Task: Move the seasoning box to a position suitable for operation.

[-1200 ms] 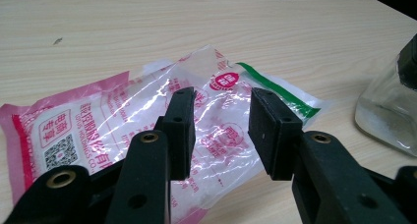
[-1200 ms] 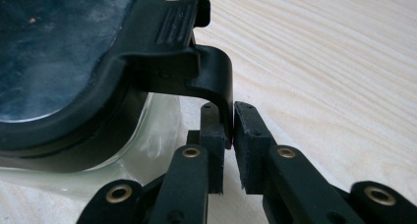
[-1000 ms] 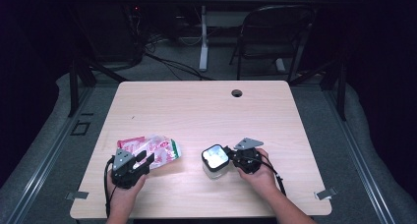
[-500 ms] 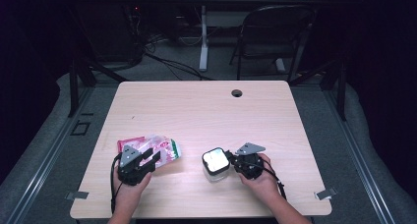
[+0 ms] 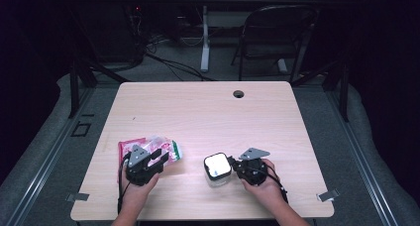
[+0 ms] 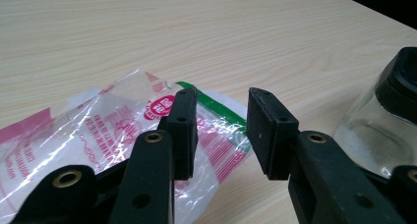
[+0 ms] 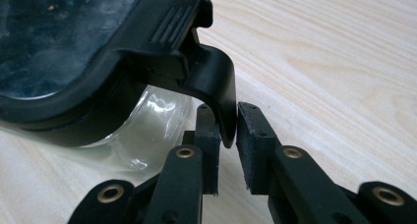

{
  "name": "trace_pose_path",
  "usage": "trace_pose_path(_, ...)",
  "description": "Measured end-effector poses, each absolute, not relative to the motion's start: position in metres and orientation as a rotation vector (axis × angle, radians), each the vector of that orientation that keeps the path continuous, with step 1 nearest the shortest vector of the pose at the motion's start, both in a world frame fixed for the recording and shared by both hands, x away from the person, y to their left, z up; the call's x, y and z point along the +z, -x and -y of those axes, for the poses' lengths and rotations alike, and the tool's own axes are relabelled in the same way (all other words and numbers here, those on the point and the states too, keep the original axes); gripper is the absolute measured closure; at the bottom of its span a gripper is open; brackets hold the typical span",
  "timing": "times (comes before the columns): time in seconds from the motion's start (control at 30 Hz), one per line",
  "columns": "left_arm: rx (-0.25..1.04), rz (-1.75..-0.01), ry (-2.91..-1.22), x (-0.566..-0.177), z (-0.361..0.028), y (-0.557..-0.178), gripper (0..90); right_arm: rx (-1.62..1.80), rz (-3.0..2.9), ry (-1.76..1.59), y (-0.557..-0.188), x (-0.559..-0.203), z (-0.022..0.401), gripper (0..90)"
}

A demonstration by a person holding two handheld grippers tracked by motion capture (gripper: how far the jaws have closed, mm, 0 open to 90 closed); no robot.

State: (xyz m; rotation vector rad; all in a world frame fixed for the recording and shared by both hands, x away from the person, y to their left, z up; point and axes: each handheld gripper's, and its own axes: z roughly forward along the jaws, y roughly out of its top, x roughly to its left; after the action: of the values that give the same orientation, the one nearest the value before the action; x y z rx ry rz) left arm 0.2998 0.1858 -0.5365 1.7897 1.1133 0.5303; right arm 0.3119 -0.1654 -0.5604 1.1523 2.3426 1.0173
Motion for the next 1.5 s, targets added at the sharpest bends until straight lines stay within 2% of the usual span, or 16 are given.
trace_pose_path(0.67, 0.498, -1.051, -1.853, -0.537, -0.163, -0.296, 72.0, 1.129, -2.357, -1.216, -0.289, -0.537, 0.186, 78.5)
trace_pose_path(1.17, 0.431, -0.967, -1.904, -0.533, -0.144, -0.292, 89.8, 1.283, -2.226, -1.273, -0.294, -0.512, 0.189, 81.6)
trace_pose_path(1.5, 0.382, -0.905, -1.969, -0.538, -0.125, -0.289, 90.0, 1.313, -2.213, -1.248, -0.299, -0.512, 0.176, 80.2)
